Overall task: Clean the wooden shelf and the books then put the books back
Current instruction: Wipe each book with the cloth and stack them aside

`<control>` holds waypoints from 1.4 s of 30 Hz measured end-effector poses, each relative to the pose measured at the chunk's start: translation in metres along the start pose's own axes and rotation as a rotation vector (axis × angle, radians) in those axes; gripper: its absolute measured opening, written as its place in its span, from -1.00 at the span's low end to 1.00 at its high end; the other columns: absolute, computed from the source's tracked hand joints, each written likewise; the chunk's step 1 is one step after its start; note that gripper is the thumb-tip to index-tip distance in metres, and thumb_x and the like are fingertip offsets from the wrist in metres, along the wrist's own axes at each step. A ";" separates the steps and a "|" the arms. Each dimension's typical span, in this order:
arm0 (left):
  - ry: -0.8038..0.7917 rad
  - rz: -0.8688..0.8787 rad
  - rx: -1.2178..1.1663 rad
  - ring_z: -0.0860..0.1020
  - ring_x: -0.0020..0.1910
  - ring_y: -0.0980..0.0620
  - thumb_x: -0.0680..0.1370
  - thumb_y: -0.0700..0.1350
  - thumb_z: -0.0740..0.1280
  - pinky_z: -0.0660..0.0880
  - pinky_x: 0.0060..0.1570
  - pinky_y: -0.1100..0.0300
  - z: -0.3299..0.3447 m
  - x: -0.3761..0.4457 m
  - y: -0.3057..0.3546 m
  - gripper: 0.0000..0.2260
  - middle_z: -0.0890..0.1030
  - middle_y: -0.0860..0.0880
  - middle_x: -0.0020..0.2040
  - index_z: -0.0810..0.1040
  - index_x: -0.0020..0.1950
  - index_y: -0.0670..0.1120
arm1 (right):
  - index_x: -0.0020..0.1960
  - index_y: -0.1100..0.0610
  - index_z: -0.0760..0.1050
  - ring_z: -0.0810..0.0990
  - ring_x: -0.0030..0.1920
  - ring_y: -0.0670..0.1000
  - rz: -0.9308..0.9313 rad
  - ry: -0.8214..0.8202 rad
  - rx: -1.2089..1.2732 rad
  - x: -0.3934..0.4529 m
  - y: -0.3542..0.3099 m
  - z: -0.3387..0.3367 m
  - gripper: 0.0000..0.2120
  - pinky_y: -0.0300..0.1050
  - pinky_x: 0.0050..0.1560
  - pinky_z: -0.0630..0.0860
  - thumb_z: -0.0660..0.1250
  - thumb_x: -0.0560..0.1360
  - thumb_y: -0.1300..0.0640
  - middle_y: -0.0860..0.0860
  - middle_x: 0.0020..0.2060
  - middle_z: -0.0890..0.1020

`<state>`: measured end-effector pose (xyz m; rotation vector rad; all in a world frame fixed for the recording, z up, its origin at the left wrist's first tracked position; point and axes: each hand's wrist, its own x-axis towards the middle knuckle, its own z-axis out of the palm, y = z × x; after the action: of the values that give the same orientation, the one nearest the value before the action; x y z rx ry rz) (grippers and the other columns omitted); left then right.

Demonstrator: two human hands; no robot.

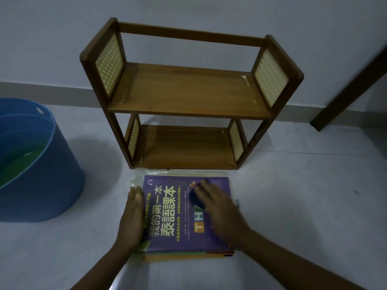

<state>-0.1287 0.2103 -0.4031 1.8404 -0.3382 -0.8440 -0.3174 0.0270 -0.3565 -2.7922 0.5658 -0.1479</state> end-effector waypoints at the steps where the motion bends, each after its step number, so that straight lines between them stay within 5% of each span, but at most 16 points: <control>1: -0.008 -0.013 -0.009 0.46 0.36 -0.09 0.47 0.49 -0.02 0.34 0.35 -0.21 -0.001 -0.001 0.000 -0.34 0.42 0.00 0.43 0.25 0.46 0.18 | 0.50 0.06 0.20 0.37 0.39 0.20 0.072 -0.007 -0.020 0.000 0.015 -0.002 -0.21 0.19 0.20 0.51 0.49 0.36 0.19 0.11 0.48 0.29; 5: 0.047 0.080 0.011 0.17 0.50 0.13 0.51 0.41 -0.04 0.09 0.49 -0.02 0.010 -0.016 0.021 -0.38 0.13 0.17 0.53 0.12 0.53 0.19 | 0.49 0.05 0.20 0.41 0.36 0.22 0.131 -0.037 -0.038 -0.019 0.008 0.004 -0.16 0.15 0.16 0.54 0.53 0.31 0.14 0.09 0.48 0.30; 9: 0.092 0.188 0.074 0.14 0.44 0.22 0.65 0.10 -0.05 0.05 0.42 0.18 0.019 -0.030 0.036 -0.69 0.11 0.26 0.41 0.09 0.40 0.21 | 0.53 0.02 0.09 0.29 0.44 0.23 -0.228 -0.119 -0.072 -0.040 -0.045 0.020 -0.18 0.21 0.31 0.37 0.29 0.31 0.25 0.07 0.53 0.16; 12: 0.100 0.181 0.094 0.15 0.48 0.16 0.55 0.33 -0.08 0.09 0.49 0.03 0.015 -0.025 0.028 -0.53 0.12 0.20 0.51 0.06 0.44 0.26 | 0.54 -0.03 0.02 0.16 0.50 0.20 -0.333 -0.160 -0.049 -0.029 -0.044 0.013 -0.24 0.20 0.37 0.24 0.20 0.41 0.30 0.04 0.56 0.08; 15: 0.068 0.115 0.046 0.17 0.50 0.13 0.38 0.51 -0.05 0.13 0.49 -0.06 0.010 -0.018 0.018 -0.23 0.12 0.15 0.55 0.04 0.53 0.21 | 0.54 0.00 0.10 0.19 0.50 0.16 -0.107 -0.041 -0.049 -0.001 -0.003 0.002 -0.34 0.15 0.37 0.36 0.23 0.48 0.20 0.07 0.54 0.15; 19: 0.008 0.048 -0.062 0.34 0.45 0.02 0.41 0.52 0.00 0.24 0.43 -0.14 0.004 -0.010 0.007 -0.30 0.31 0.10 0.50 0.18 0.49 0.25 | 0.54 0.06 0.10 0.16 0.49 0.19 0.180 -0.012 -0.026 0.018 0.012 -0.006 -0.23 0.20 0.36 0.35 0.41 0.44 0.15 0.08 0.54 0.11; 22: -0.002 0.025 -0.058 0.48 0.34 -0.04 0.45 0.49 0.02 0.38 0.33 -0.14 0.000 -0.004 -0.002 -0.35 0.47 0.04 0.39 0.29 0.44 0.21 | 0.50 0.07 0.20 0.28 0.44 0.25 0.014 -0.009 -0.073 0.015 -0.027 0.009 -0.23 0.23 0.28 0.42 0.41 0.35 0.28 0.13 0.50 0.23; 26: 0.045 0.113 0.017 0.31 0.47 0.03 0.47 0.46 -0.03 0.26 0.44 -0.12 0.003 -0.009 0.000 -0.33 0.30 0.04 0.51 0.20 0.51 0.17 | 0.48 0.08 0.14 0.21 0.44 0.27 -0.431 -0.105 -0.037 0.022 -0.073 0.021 -0.30 0.21 0.31 0.31 0.33 0.42 0.30 0.12 0.51 0.17; 30: 0.031 0.264 0.239 0.13 0.51 0.14 0.43 0.49 -0.13 0.21 0.44 0.07 0.004 -0.019 0.005 -0.36 0.03 0.17 0.56 -0.07 0.47 0.31 | 0.53 0.03 0.06 0.12 0.50 0.20 -0.190 -0.044 -0.078 0.045 -0.034 0.007 -0.21 0.19 0.39 0.24 0.32 0.42 0.35 0.09 0.55 0.08; 35: -0.002 0.354 0.450 0.03 0.54 0.12 0.40 0.51 -0.20 0.24 0.43 0.04 -0.003 -0.014 -0.009 -0.34 -0.10 0.20 0.56 -0.23 0.45 0.34 | 0.56 0.05 0.01 0.07 0.51 0.21 0.157 -0.008 -0.043 0.054 0.005 -0.004 -0.28 0.22 0.43 0.22 0.29 0.52 0.26 0.08 0.56 0.02; 39: 0.035 0.356 0.461 0.02 0.53 0.14 0.42 0.48 -0.20 0.21 0.39 0.12 0.001 -0.015 -0.008 -0.40 -0.12 0.23 0.53 -0.24 0.42 0.37 | 0.53 0.07 0.08 0.20 0.46 0.28 -0.056 -0.027 -0.059 0.019 -0.041 0.012 -0.18 0.25 0.37 0.30 0.36 0.37 0.33 0.13 0.54 0.12; 42: 0.048 0.390 0.477 -0.03 0.54 0.15 0.47 0.43 -0.22 0.10 0.45 0.14 0.003 -0.016 -0.010 -0.45 -0.12 0.21 0.53 -0.23 0.42 0.34 | 0.53 0.05 0.03 0.12 0.48 0.27 -0.346 -0.165 -0.016 -0.007 -0.068 0.016 -0.29 0.23 0.41 0.12 0.26 0.47 0.31 0.10 0.55 0.05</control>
<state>-0.1439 0.2217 -0.4062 2.1240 -0.8963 -0.4705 -0.2966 0.0937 -0.3513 -2.8583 0.0432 0.0173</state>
